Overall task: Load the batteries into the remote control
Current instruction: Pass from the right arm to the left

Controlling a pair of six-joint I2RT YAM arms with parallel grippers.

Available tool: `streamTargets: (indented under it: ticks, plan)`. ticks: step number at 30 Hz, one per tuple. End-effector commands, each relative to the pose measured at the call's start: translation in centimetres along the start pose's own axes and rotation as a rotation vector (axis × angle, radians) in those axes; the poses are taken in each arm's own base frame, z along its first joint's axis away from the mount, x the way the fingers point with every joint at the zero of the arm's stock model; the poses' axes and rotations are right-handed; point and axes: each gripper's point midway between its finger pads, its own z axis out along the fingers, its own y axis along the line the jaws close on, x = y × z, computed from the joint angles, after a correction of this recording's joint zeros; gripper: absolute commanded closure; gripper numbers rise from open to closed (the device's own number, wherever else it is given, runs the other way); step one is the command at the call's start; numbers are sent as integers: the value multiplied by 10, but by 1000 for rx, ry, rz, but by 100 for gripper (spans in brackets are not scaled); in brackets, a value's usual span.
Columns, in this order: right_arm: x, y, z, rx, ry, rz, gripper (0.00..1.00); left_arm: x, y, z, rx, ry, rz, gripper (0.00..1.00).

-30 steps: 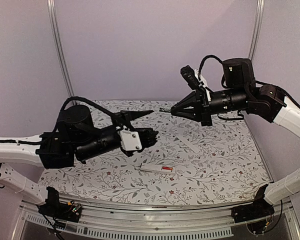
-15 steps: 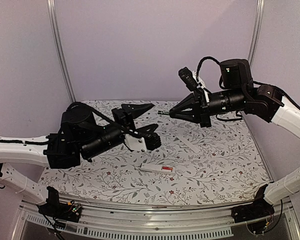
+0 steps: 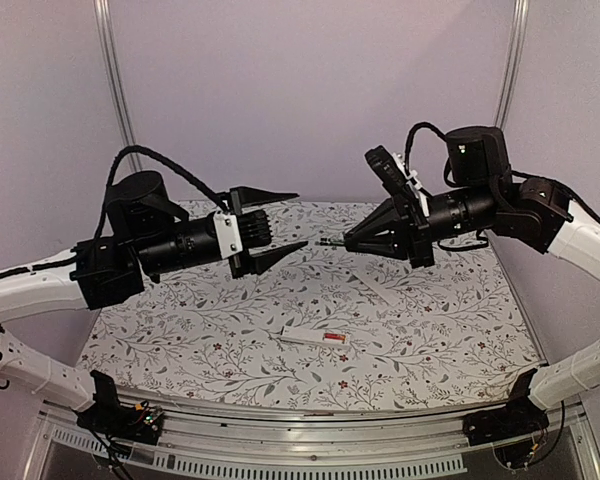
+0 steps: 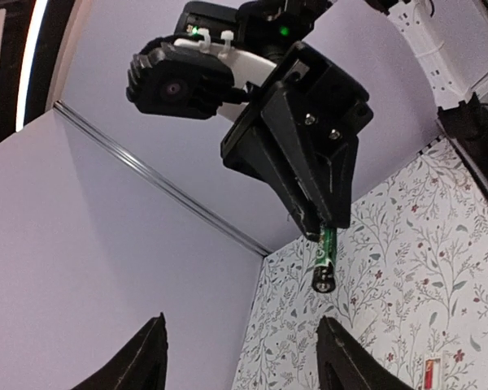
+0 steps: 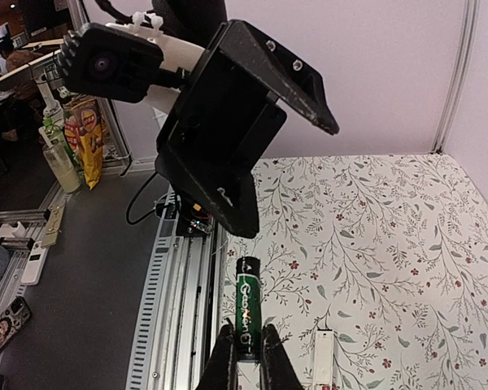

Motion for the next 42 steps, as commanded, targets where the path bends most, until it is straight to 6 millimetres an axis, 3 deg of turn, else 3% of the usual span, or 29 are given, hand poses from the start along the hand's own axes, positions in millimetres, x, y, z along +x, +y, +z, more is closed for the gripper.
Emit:
streamTargets:
  ticks: [1, 6, 10, 19, 30, 37, 42]
  plan:
    - [-15, 11, -11, -21, -53, -65, 100, -26, -17, -3, 149, -127, -222, 38]
    - [-20, 12, -11, -30, -62, -75, 100, -31, -18, 3, 187, -132, -242, 38]
    - [-21, 12, -11, -33, -68, -81, 100, -38, -12, 7, 171, -170, -263, 54]
    - [-22, 14, -12, -37, -76, -91, 100, -29, -19, 18, 201, -137, -303, 54]
    - [-20, 12, -10, -32, -76, -90, 100, -29, -24, 19, 217, -148, -309, 77]
    - [-20, 11, -10, -31, -75, -92, 100, -27, -23, 23, 215, -134, -316, 79]
    - [-20, 11, -10, -30, -75, -92, 100, -24, -25, 27, 227, -118, -328, 90]
